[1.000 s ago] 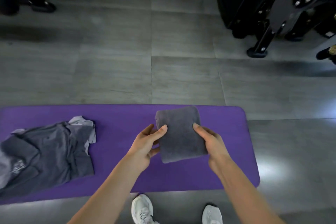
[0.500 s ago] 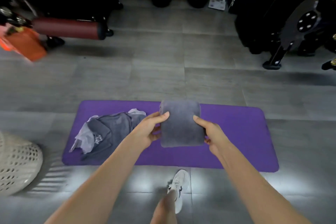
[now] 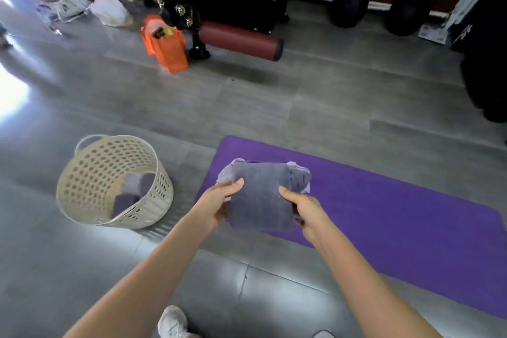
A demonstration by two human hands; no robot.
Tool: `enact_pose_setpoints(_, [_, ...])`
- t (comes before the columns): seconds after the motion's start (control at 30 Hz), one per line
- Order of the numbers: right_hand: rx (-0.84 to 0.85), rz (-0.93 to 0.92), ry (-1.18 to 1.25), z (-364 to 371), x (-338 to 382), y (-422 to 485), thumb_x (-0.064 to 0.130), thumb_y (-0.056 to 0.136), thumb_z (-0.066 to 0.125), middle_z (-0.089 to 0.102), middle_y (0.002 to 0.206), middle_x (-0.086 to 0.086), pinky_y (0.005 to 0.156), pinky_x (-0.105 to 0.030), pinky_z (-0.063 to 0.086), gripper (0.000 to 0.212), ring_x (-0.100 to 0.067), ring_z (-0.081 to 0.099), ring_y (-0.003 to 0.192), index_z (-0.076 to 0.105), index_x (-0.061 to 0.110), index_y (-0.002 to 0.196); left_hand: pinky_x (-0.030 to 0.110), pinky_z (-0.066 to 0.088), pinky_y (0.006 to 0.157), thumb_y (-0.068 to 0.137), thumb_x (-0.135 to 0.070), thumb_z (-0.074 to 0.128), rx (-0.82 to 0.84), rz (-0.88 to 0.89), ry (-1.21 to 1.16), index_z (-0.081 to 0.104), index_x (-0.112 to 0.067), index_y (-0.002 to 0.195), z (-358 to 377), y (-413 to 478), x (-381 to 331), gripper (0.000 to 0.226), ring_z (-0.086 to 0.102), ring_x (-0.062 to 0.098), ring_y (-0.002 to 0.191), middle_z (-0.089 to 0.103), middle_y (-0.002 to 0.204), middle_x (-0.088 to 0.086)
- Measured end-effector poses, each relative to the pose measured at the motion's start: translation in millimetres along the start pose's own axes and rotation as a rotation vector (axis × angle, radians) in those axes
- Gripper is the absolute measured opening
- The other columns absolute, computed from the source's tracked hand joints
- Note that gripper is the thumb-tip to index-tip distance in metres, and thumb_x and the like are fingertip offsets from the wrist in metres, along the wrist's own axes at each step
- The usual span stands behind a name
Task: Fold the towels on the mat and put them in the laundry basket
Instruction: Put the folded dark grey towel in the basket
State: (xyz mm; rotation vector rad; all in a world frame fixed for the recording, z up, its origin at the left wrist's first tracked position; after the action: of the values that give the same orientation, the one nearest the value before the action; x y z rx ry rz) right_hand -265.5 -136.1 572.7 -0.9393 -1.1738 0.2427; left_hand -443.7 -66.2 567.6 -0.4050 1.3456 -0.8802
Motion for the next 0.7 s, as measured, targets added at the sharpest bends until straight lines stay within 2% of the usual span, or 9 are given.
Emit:
enact_pose_setpoints(0.07, [0.029,0.001,-0.018,70.2,-10.9,4.4,0.018,0.085,0.068,0.069,0.074,0.005,0.038,-0.009,0.039,0.005,-0.005,0.061,0.059,0.066,0.014,0.085,0.017,0.035,0.047,0.085,-0.027,0.065,-0.052,0.013,0.007,0.065,-0.017,0.091,-70.6,-3.7,-15.7,0.011,0.051,0.01,0.054,0.061,0.069,-0.004])
enact_pose_setpoints(0.17, [0.097,0.014,-0.066,175.8,-31.7,18.1,0.018,0.088,0.064,0.067,0.059,0.011,0.04,-0.009,0.039,0.011,0.001,0.06,0.048,0.065,0.014,0.078,0.024,0.041,0.06,0.083,-0.028,0.068,-0.099,0.016,0.024,0.065,-0.017,0.105,-174.0,-0.5,-36.5,0.025,0.057,0.019,0.078,0.062,0.093,0.004])
enact_pose_setpoints(0.23, [0.114,0.017,-0.107,238.3,-47.6,27.0,0.018,0.09,0.063,0.067,0.06,0.013,0.041,-0.007,0.038,0.009,0.002,0.06,0.052,0.066,0.014,0.082,0.025,0.043,0.063,0.085,-0.027,0.067,-0.152,0.003,0.021,0.064,-0.016,0.102,-232.9,3.8,-48.0,0.021,0.059,0.018,0.081,0.064,0.093,0.003])
enact_pose_setpoints(0.3, [0.114,0.023,-0.13,292.1,-62.9,37.0,0.017,0.091,0.061,0.066,0.072,0.011,0.041,-0.004,0.036,0.007,0.003,0.059,0.056,0.066,0.012,0.092,0.025,0.047,0.067,0.086,-0.026,0.066,-0.195,-0.015,0.016,0.064,-0.015,0.105,-284.2,14.1,-56.2,0.022,0.062,0.017,0.085,0.068,0.095,0.002])
enact_pose_setpoints(0.4, [0.126,0.047,-0.138,361.8,-82.5,60.4,0.017,0.091,0.061,0.065,0.083,0.006,0.042,-0.003,0.037,0.016,-0.001,0.057,0.067,0.065,0.007,0.103,0.029,0.048,0.077,0.087,-0.024,0.064,-0.247,-0.049,-0.028,0.062,-0.013,0.11,-353.1,39.2,-64.4,0.025,0.061,0.02,0.095,0.067,0.103,0.003])
enact_pose_setpoints(0.47, [0.133,0.07,-0.156,402.9,-91.7,84.0,0.014,0.091,0.061,0.066,0.084,0.004,0.042,-0.004,0.038,0.017,0.0,0.06,0.06,0.065,0.004,0.104,0.027,0.047,0.079,0.088,-0.021,0.064,-0.272,-0.068,-0.062,0.062,-0.013,0.11,-395.0,62.2,-68.0,0.024,0.061,0.02,0.097,0.067,0.102,0.003])
enact_pose_setpoints(0.53, [0.139,0.104,-0.165,441.2,-100.6,114.9,0.012,0.091,0.061,0.068,0.082,0.003,0.044,-0.007,0.041,0.015,0.004,0.062,0.054,0.065,0.002,0.102,0.025,0.048,0.073,0.087,-0.019,0.065,-0.291,-0.089,-0.068,0.062,-0.015,0.109,-434.5,87.2,-71.2,0.023,0.062,0.019,0.097,0.068,0.101,0.001])
enact_pose_setpoints(0.63, [0.152,0.154,-0.198,499.7,-118.8,170.9,0.009,0.09,0.061,0.071,0.076,0.005,0.049,-0.011,0.045,0.009,0.002,0.065,0.058,0.065,0.004,0.097,0.024,0.048,0.069,0.086,-0.018,0.066,-0.335,-0.096,-0.048,0.063,-0.018,0.104,-495.0,130.8,-75.2,0.018,0.062,0.014,0.092,0.069,0.1,0.0])
enact_pose_setpoints(0.7, [0.18,0.198,-0.229,538.9,-132.6,209.1,0.01,0.091,0.06,0.072,0.085,0.002,0.055,-0.014,0.048,0.009,-0.003,0.067,0.066,0.065,0.008,0.097,0.028,0.049,0.075,0.086,-0.016,0.066,-0.371,-0.113,-0.029,0.064,-0.021,0.092,-533.6,163.8,-78.4,0.008,0.062,0.016,0.091,0.068,0.097,0.001])
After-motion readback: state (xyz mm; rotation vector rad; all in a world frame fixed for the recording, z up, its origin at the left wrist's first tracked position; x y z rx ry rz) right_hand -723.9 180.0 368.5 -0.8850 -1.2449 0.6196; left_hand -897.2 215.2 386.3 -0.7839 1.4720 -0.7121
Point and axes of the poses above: each hand's wrist, its own y-axis towards the middle knuckle, its own z-axis out of the palm, x = y × z, the point moved 2 cm from there along y, towards the middle knuckle
